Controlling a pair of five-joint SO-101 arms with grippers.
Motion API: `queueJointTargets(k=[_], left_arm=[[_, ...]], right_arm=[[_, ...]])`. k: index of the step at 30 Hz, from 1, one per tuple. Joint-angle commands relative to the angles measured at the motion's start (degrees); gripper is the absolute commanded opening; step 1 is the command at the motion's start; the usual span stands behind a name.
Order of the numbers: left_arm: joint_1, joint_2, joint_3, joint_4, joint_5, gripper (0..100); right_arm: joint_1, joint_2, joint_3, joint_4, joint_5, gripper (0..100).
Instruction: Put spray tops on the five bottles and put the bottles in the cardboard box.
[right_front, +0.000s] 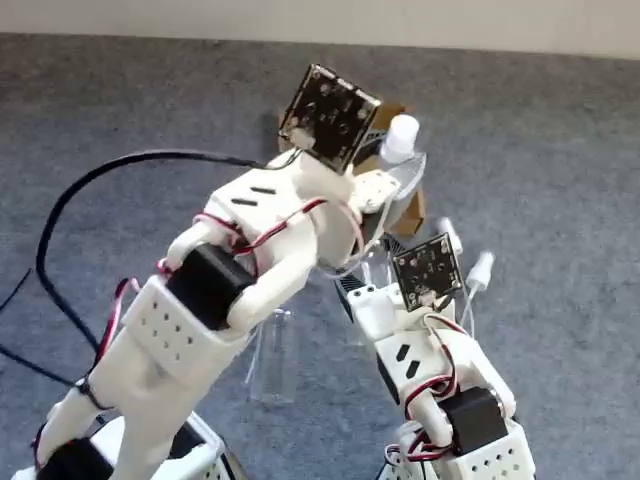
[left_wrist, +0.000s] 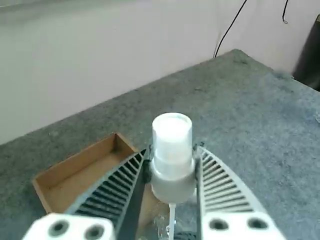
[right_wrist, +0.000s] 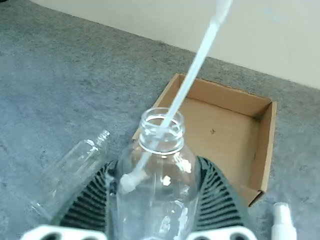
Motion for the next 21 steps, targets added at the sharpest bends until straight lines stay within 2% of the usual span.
queueJointTargets(k=[1, 4, 11, 16, 21], left_arm=[[0.75, -6.73, 5.76, 0.79, 0.44, 5], [-0.48, -9.98, 11.38, 0.53, 0.44, 5], [-2.42, -13.67, 19.21, -5.01, 0.44, 5], [-2.24, -14.99, 22.55, -5.27, 0.53, 5], [-2.24, -15.16, 25.01, -5.27, 0.53, 6]], right_arm=[[-0.40, -0.48, -0.48, -0.13, 7.03, 0.5], [-0.31, -0.48, -0.57, 3.56, 8.79, 0.5], [-0.13, -0.48, -0.66, 3.74, 8.97, 0.5], [-0.13, -0.22, -0.40, -6.29, 8.44, 0.5], [-0.40, -0.40, -0.22, -8.31, -0.62, 0.5]])
